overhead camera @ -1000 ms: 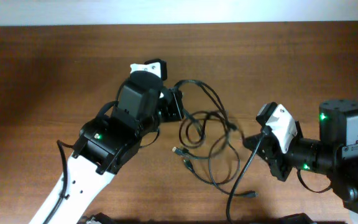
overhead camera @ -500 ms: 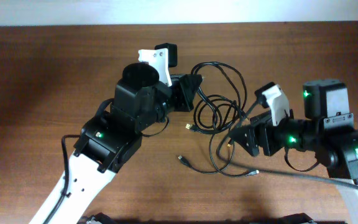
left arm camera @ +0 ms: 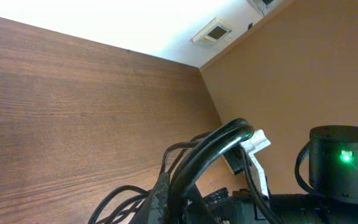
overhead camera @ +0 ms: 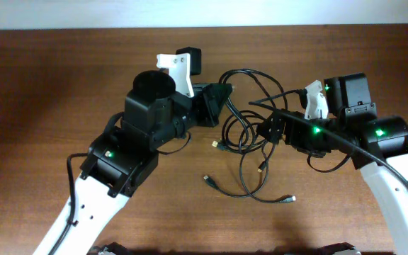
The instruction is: Untangle cables
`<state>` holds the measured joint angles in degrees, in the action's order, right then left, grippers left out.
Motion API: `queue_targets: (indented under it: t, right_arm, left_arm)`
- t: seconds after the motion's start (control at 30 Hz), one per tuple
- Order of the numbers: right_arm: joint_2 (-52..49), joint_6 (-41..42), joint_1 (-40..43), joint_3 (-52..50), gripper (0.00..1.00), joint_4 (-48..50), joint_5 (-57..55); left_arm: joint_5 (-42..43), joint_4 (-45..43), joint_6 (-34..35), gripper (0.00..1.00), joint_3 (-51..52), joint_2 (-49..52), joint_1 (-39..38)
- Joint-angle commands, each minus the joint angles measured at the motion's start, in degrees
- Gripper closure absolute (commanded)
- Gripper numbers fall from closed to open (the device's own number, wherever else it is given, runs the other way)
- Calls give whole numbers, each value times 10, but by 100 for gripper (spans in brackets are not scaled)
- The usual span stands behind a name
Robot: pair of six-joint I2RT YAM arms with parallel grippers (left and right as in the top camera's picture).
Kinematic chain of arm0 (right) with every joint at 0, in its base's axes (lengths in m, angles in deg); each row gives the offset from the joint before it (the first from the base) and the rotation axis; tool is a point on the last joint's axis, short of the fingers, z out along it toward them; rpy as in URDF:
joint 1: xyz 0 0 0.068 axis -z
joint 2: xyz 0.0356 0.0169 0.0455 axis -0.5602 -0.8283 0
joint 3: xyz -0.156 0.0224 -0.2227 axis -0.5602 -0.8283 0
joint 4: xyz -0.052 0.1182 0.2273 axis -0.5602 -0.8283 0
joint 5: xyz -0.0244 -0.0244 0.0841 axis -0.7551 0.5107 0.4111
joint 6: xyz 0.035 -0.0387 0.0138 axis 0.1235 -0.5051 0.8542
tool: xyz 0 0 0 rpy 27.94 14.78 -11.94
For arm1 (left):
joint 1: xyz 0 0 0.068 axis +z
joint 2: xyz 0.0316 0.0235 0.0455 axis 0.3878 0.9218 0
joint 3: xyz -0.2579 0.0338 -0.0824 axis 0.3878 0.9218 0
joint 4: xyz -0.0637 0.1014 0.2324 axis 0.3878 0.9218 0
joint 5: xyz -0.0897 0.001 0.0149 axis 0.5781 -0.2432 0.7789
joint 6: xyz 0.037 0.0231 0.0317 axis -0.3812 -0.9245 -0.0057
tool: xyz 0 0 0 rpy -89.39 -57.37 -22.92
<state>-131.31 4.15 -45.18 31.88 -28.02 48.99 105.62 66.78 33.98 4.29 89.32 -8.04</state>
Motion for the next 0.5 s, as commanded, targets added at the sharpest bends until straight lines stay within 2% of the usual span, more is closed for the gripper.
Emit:
queue_targets:
  t: [0.0, 0.07, 0.17, 0.47]
  right_arm:
    - [-2, 3, 3, 4, 5, 0, 35]
    - [-2, 3, 3, 4, 5, 2, 54]
    - [-2, 2, 2, 4, 0, 0, 68]
    - [-30, -2, 2, 0, 1, 9, 70]
  left_arm:
    - [6, 11, 5, 100, -14, -17, 27]
    - [6, 17, 5, 100, -14, -17, 32]
    - [7, 7, 15, 100, -14, -17, 32]
    - [37, -48, 42, 100, -14, -17, 32]
